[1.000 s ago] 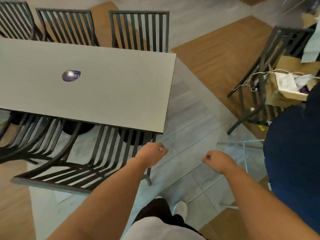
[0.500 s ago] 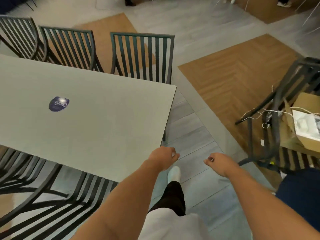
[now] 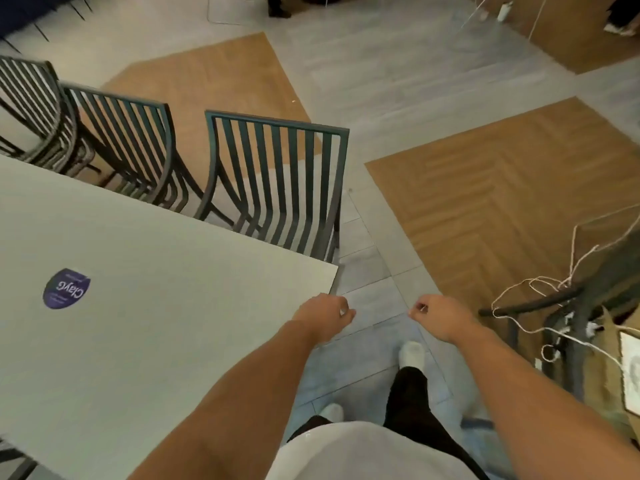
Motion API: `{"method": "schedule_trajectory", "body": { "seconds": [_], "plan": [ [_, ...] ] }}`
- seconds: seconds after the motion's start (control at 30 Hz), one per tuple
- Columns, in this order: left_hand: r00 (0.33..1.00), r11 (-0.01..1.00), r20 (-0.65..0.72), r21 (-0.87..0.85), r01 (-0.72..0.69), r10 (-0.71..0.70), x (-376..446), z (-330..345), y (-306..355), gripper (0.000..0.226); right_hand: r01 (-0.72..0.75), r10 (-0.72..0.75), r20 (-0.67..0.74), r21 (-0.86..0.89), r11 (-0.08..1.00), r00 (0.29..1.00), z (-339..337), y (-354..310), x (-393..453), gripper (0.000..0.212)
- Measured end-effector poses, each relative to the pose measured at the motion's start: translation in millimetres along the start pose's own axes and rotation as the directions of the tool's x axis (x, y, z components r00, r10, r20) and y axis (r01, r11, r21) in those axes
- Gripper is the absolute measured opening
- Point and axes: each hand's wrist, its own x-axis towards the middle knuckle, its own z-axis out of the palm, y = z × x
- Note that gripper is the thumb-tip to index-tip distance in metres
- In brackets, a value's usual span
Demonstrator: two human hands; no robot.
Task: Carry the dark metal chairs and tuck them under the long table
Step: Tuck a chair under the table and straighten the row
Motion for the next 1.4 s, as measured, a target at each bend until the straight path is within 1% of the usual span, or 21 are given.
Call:
{"method": "schedule_trajectory", "body": {
  "seconds": [0.07, 0.17, 0.23, 0.33, 0.43, 0.5, 0.57, 0.7, 0.77, 0.87, 0.93, 1.07, 1.2, 1.3, 1.33, 1.4],
  "plan": [
    [0.999, 0.999, -0.025, -0.019, 0.046, -0.046, 35, -19, 6, 0.045, 0.042, -0.042, 0.010, -0.026, 0.999, 0.999, -33, 5, 42, 0.026],
    [0.988, 0.986, -0.068, -0.103, 0.133, -0.141, 83, -47, 18, 0.043, 0.113, -0.112, 0.017, -0.051, 0.992, 0.994, -83, 9, 110, 0.026],
    [0.973, 0.966, -0.093, -0.167, 0.196, -0.213, 110, -64, 28, 0.042, 0.166, -0.164, 0.041, -0.071, 0.983, 0.986, -115, 8, 152, 0.027],
    [0.948, 0.926, -0.087, -0.258, 0.275, -0.305, 144, -88, 43, 0.043, 0.238, -0.225, 0.106, -0.130, 0.963, 0.969, -164, 3, 208, 0.027],
    [0.916, 0.884, -0.120, -0.337, 0.325, -0.383, 178, -109, 53, 0.041, 0.297, -0.274, 0.146, -0.173, 0.939, 0.951, -217, -10, 258, 0.029],
    [0.897, 0.865, -0.136, -0.360, 0.351, -0.420, 196, -122, 57, 0.040, 0.343, -0.311, 0.163, -0.230, 0.911, 0.936, -246, -24, 285, 0.032],
    [0.873, 0.837, -0.139, -0.388, 0.386, -0.467, 216, -137, 57, 0.042, 0.401, -0.357, 0.193, -0.306, 0.863, 0.914, -272, -48, 315, 0.035],
    [0.824, 0.767, -0.159, -0.492, 0.412, -0.544, 257, -172, 45, 0.044, 0.496, -0.437, 0.241, -0.328, 0.804, 0.867, -311, -117, 376, 0.036],
    [0.812, 0.746, -0.139, -0.506, 0.434, -0.566, 279, -188, 31, 0.044, 0.548, -0.485, 0.256, -0.341, 0.764, 0.836, -324, -157, 403, 0.036],
    [0.810, 0.740, -0.097, -0.481, 0.470, -0.578, 314, -213, 3, 0.042, 0.611, -0.559, 0.247, -0.360, 0.705, 0.791, -340, -213, 440, 0.030],
    [0.790, 0.720, -0.092, -0.483, 0.497, -0.607, 335, -232, -17, 0.042, 0.637, -0.582, 0.263, -0.374, 0.674, 0.770, -351, -247, 460, 0.028],
    [0.746, 0.658, -0.082, -0.542, 0.523, -0.661, 358, -275, -39, 0.042, 0.695, -0.619, 0.320, -0.397, 0.600, 0.717, -375, -303, 494, 0.032],
    [0.692, 0.579, -0.062, -0.602, 0.549, -0.720, 373, -305, -55, 0.042, 0.752, -0.640, 0.403, -0.440, 0.492, 0.654, -394, -363, 534, 0.030],
    [0.642, 0.524, -0.049, -0.628, 0.576, -0.765, 384, -314, -63, 0.040, 0.808, -0.656, 0.482, -0.446, 0.386, 0.580, -397, -412, 562, 0.030],
    [0.615, 0.496, -0.044, -0.639, 0.588, -0.787, 389, -314, -64, 0.040, 0.825, -0.658, 0.512, -0.451, 0.340, 0.552, -397, -427, 571, 0.030],
    [0.535, 0.392, -0.012, -0.693, 0.604, -0.845, 401, -313, -65, 0.038, 0.859, -0.660, 0.571, -0.449, 0.246, 0.488, -395, -454, 589, 0.031]
  ]
}}
